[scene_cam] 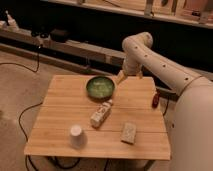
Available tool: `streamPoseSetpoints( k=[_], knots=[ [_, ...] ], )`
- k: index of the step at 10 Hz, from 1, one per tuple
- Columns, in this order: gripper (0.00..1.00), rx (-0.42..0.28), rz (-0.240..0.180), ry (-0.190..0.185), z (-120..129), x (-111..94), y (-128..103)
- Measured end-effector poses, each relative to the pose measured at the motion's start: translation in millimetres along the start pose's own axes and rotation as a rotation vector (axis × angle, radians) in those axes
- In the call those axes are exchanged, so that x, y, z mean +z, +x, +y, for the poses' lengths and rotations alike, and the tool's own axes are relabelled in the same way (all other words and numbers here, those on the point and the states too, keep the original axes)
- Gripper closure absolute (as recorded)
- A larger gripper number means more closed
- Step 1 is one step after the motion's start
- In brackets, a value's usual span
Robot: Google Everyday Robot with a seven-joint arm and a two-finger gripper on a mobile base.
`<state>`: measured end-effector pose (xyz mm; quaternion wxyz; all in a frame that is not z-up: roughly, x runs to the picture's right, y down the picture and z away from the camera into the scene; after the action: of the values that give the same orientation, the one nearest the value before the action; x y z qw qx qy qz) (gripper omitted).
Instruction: Move the arm in a circular motion
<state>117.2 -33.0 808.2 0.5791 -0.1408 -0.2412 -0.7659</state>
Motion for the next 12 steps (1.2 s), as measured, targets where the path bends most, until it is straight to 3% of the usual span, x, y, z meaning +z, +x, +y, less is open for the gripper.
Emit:
streamPoseSetpoints(
  k=[3,4,7,8,10,12],
  knots=[
    [0.20,-0.089,-0.047,0.095,-55.4,3.7,-46.4],
    [0.20,-0.133,-0.074,0.140,-72.6,1.1,-75.8],
    [0.20,-0.218,-0.108,0.218,-83.4,-11.0,-144.0],
    [0.20,-0.214,-0.117,0.224,-72.3,-13.9,-164.3],
    [0.20,-0.112,-0.144,0.217,-28.0,-12.4,-197.8],
    [0.20,0.034,-0.179,0.175,24.8,-6.6,-223.0]
  ],
)
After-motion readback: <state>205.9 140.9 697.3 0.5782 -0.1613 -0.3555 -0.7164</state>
